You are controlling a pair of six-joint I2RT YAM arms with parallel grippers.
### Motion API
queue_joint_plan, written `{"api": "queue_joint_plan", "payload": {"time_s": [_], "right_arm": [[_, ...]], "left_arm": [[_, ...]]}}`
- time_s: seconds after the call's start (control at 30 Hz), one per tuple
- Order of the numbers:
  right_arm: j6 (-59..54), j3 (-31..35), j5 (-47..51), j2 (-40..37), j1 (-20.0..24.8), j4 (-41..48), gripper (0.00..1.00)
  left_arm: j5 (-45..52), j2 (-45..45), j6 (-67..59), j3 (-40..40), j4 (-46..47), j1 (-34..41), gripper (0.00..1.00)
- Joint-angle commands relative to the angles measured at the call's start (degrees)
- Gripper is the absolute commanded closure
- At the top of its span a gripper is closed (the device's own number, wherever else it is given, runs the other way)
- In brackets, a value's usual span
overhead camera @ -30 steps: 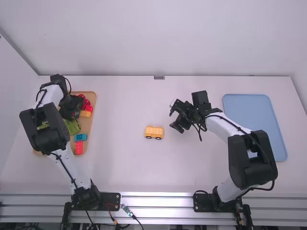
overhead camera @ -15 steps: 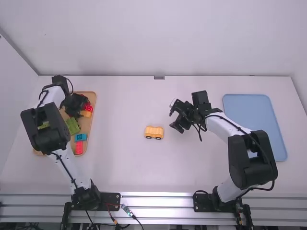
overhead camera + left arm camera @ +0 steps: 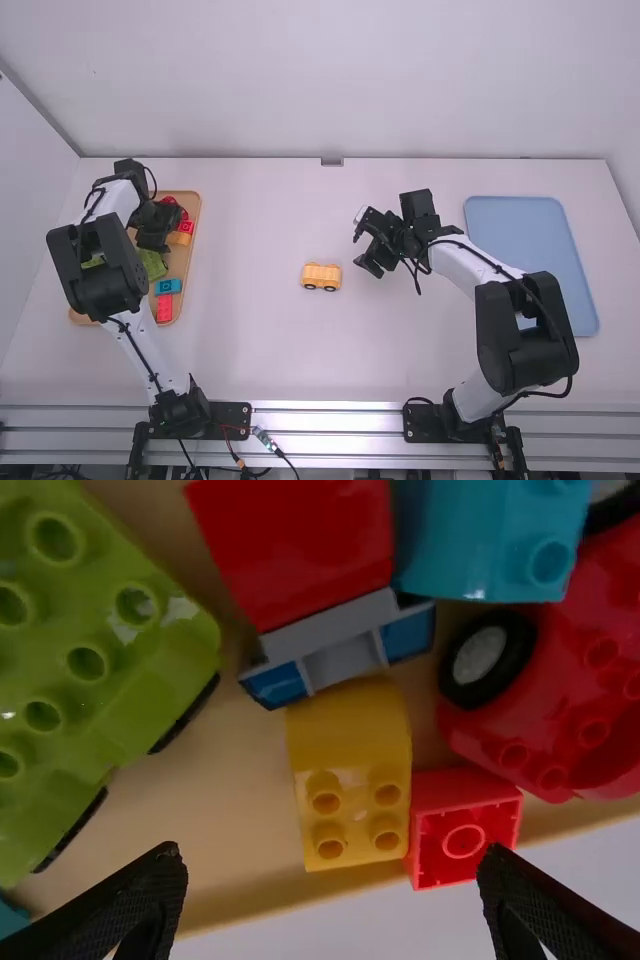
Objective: Assemble lego blocks to make yellow taxi
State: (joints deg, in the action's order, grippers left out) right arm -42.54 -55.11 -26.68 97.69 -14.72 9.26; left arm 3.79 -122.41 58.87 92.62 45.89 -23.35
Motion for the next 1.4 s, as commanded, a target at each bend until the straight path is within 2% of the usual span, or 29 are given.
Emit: {"api": "queue_joint_plan", "payload": {"time_s": [0.0,0.37,0.67,1.37], "right_arm": [[0.1,0.5,-0.3,-0.8,0.0,0.3,0.01],[0.1,1.0,-0.3,-0.8,0.1,0.0,0.01],[0.1,3.5,-0.2,-0.8,0.1,-4.3,0.01],[0.3,3.3,-0.4,-0.9,0.0,-4.5,0.01]], "left_arm": [[-3.6,-0.9,3.6,-0.3,0.6,-0.2,0.24],[-3.1,-0.9,2.7,-0.3,-1.6,-0.5,0.22],[-3.1,-0.9,2.0,-0.3,-1.6,-0.3,0.22],[-1.6,-2.1,-0.1,-0.3,-0.9,-0.4,0.21]]}}
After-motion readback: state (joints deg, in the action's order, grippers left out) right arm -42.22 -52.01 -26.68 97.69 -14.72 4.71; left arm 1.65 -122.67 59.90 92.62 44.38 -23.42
